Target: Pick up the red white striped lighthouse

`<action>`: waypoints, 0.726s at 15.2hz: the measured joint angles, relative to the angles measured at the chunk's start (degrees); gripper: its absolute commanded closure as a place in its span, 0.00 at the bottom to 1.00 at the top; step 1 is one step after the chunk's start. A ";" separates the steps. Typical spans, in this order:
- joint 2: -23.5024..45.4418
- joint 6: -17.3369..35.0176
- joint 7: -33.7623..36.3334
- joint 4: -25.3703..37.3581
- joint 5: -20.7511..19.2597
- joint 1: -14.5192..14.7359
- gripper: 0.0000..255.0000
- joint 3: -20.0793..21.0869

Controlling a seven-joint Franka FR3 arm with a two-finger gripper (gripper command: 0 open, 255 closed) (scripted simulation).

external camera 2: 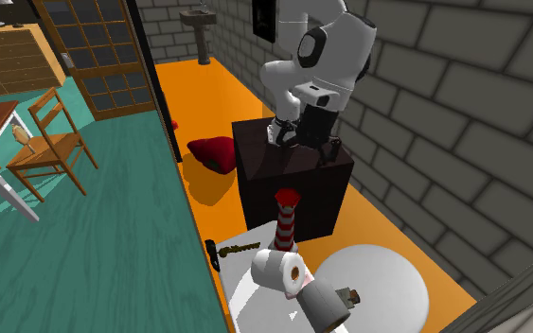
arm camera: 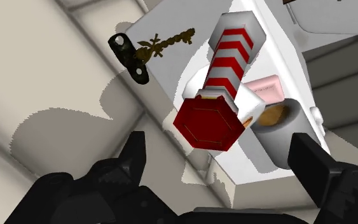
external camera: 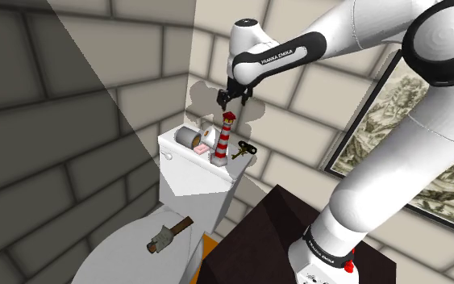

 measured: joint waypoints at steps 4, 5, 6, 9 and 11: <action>7.82 2.43 3.91 4.15 -4.10 -1.23 0.00 -0.78; 8.60 3.03 4.51 4.18 -4.69 -1.36 0.00 -0.94; 9.37 3.58 5.01 4.30 -5.12 -1.41 0.00 -1.02; 10.47 5.35 6.30 3.42 -6.18 -1.49 0.00 -1.20; 11.64 6.67 7.15 3.14 -6.90 -1.55 0.00 -1.35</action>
